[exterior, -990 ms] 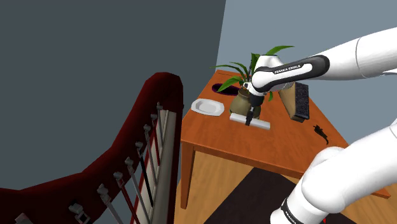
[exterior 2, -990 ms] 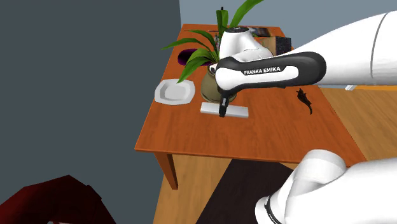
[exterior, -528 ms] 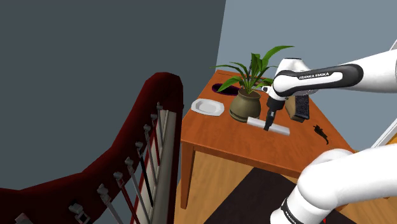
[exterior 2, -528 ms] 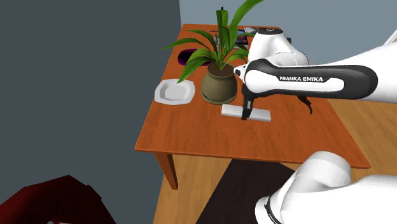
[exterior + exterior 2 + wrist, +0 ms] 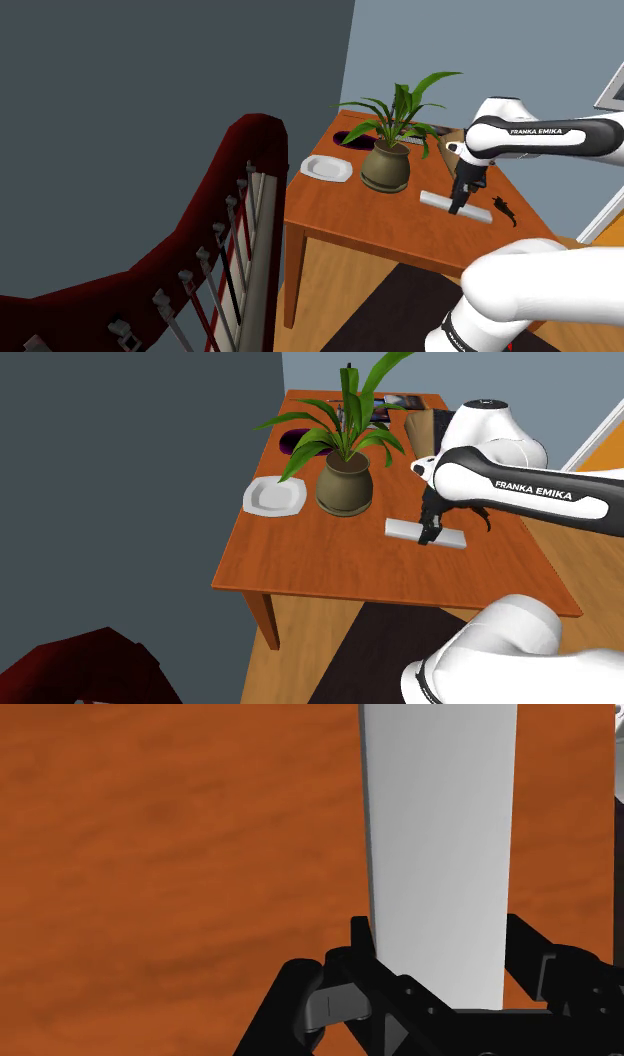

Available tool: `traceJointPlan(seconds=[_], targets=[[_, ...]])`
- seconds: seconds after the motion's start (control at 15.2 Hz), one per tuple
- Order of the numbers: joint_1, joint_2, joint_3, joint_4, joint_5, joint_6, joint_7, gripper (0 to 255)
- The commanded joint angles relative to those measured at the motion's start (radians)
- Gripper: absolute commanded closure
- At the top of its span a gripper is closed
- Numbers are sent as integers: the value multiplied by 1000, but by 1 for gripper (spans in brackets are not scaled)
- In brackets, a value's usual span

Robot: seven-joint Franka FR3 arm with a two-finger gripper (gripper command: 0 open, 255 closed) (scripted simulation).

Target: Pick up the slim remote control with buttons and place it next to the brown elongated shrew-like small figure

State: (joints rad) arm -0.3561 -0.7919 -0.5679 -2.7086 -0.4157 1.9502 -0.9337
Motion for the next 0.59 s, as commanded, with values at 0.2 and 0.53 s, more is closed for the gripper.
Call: traceJointPlan(seconds=[0.2, 0.53], targets=[[-110, -88, -79, -15, -90, -58, -125, 255], [-196, -125, -171, 13, -171, -98, -257, 255]])
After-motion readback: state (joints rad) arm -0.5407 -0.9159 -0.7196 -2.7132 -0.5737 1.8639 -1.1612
